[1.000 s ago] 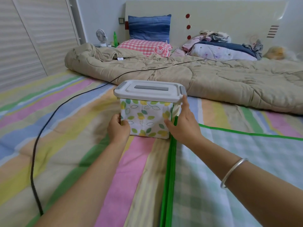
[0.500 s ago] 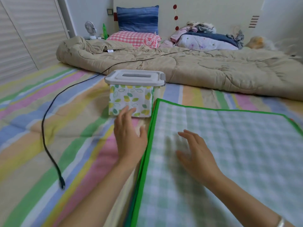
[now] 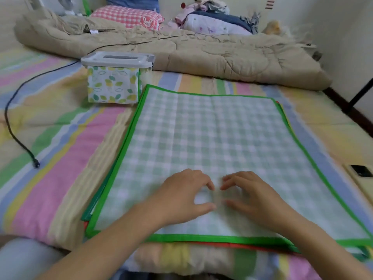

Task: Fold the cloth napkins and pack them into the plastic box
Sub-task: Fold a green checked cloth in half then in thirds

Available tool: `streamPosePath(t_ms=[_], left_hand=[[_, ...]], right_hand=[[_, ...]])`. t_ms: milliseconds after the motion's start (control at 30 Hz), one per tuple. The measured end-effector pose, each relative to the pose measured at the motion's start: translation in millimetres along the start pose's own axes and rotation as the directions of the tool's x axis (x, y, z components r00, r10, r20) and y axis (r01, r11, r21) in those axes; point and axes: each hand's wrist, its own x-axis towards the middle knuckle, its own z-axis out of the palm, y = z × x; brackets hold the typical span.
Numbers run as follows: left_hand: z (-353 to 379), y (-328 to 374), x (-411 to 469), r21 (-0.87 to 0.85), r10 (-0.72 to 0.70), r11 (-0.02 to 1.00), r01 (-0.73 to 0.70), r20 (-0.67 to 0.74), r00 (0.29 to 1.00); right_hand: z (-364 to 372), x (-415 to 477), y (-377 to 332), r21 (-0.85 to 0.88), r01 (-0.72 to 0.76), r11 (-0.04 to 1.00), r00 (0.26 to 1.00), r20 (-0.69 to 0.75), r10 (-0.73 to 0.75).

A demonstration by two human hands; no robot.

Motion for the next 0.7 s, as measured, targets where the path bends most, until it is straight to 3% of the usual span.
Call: streamPosePath(t_ms=[100, 233, 400, 700], left_hand=[[5.0, 4.8, -8.7, 0.091, -0.003, 0.996, -0.002, 0.058, 0.998], [2.7, 9.5, -10.2, 0.116, -0.035, 0.993, 0.024, 0.091, 0.995], [-3.4, 21.6, -11.6, 0.155, -0.080, 0.987, 0.047, 0.212, 0.974], [-12.6, 27.2, -14.2, 0.146, -0.078, 0.989, 0.036, 0.294, 0.953]], right_hand=[[-13.3, -29.7, 3.8, 0.000, 0.034, 0.999, 0.992, 0.124, -0.034], [-22.6, -55.8, 7.8, 0.146, 0.002, 0.989, 0.950, 0.308, -0.048], [-27.9, -57.0, 11.1, 0.276, -0.072, 0.958, 0.947, 0.320, -0.021], [-37.7, -59.2, 9.4, 0.308, -0.157, 0.938, 0.910, 0.414, 0.016]])
